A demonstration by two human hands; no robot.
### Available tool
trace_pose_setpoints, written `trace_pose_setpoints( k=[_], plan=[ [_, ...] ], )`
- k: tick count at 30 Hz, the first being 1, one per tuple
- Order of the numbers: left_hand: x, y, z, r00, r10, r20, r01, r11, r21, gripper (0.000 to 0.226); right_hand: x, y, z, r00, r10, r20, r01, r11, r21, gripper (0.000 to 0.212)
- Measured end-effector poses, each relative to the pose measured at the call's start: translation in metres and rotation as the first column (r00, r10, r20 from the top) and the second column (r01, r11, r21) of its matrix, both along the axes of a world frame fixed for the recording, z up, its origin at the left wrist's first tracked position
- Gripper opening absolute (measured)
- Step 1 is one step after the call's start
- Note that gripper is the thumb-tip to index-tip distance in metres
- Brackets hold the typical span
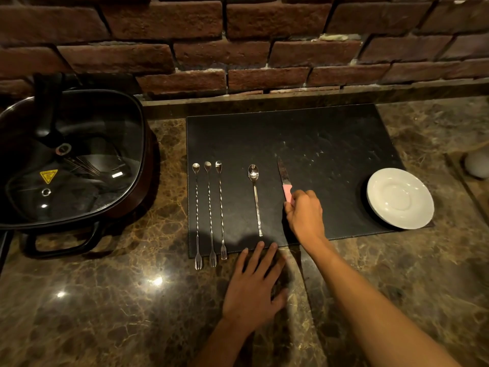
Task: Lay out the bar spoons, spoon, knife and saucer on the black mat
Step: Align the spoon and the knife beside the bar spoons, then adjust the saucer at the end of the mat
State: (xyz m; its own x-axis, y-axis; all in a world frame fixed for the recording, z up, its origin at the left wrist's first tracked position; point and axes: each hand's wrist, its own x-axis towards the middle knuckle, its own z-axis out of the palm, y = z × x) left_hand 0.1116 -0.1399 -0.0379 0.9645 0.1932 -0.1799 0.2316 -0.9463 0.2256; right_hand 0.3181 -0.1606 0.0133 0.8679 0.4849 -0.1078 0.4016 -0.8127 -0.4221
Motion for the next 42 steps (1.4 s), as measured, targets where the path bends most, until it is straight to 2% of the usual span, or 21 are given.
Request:
trace_pose_setpoints(
  k=[14, 19, 24, 28, 30, 33, 35, 36, 37, 39, 40, 42],
  plan=[
    [-0.001, -0.001, -0.006, 1.000, 0.005, 0.021, -0.006, 1.000, 0.010, 0.070, 0.004, -0.003, -0.004, 1.000, 0.004, -0.011, -0.004, 1.000, 0.022, 0.021],
    [-0.001, -0.003, -0.007, 0.999, 0.018, 0.044, -0.019, 1.000, 0.015, 0.068, 0.007, -0.009, -0.004, 0.999, -0.001, -0.053, 0.002, 1.000, 0.021, 0.033],
    [0.000, -0.004, -0.007, 0.995, 0.013, 0.099, -0.019, 0.998, 0.054, 0.064, 0.010, -0.034, 0.007, 0.997, -0.010, -0.077, 0.017, 0.996, 0.091, 0.029],
    [0.008, -0.019, 0.002, 0.978, 0.094, 0.186, -0.111, 0.990, 0.085, 0.054, 0.024, -0.072, 0.021, 0.993, -0.029, -0.115, 0.052, 0.978, 0.200, 0.029],
    [0.019, -0.029, 0.010, 0.952, 0.208, 0.226, -0.223, 0.974, 0.044, 0.049, 0.039, -0.096, 0.031, 0.990, -0.048, -0.134, 0.078, 0.970, 0.232, 0.034],
    [0.051, -0.057, 0.029, 0.839, 0.456, 0.295, -0.431, 0.890, -0.151, 0.044, 0.069, -0.138, 0.046, 0.987, -0.096, -0.129, 0.134, 0.933, 0.334, 0.031],
    [0.084, -0.082, 0.041, 0.777, 0.565, 0.280, -0.466, 0.813, -0.349, 0.046, 0.091, -0.166, 0.056, 0.974, -0.140, -0.178, 0.202, 0.893, 0.402, 0.028],
    [0.102, -0.095, 0.047, 0.739, 0.639, 0.214, -0.484, 0.724, -0.491, 0.048, 0.102, -0.179, 0.060, 0.965, -0.162, -0.207, 0.237, 0.875, 0.423, 0.028],
    [0.122, -0.107, 0.053, 0.697, 0.708, 0.115, -0.501, 0.595, -0.628, 0.049, 0.114, -0.191, 0.062, 0.957, -0.184, -0.226, 0.267, 0.860, 0.434, 0.029],
    [0.164, -0.123, 0.063, 0.606, 0.792, -0.071, -0.519, 0.327, -0.790, 0.049, 0.140, -0.212, 0.062, 0.938, -0.234, -0.255, 0.327, 0.841, 0.430, 0.031],
    [0.185, -0.129, 0.067, 0.572, 0.811, -0.126, -0.520, 0.239, -0.820, 0.047, 0.154, -0.221, 0.061, 0.926, -0.259, -0.275, 0.358, 0.834, 0.419, 0.031],
    [0.220, -0.135, 0.071, 0.544, 0.820, -0.179, -0.528, 0.169, -0.832, 0.041, 0.180, -0.235, 0.055, 0.908, -0.270, -0.321, 0.390, 0.825, 0.409, 0.026]
  ],
)
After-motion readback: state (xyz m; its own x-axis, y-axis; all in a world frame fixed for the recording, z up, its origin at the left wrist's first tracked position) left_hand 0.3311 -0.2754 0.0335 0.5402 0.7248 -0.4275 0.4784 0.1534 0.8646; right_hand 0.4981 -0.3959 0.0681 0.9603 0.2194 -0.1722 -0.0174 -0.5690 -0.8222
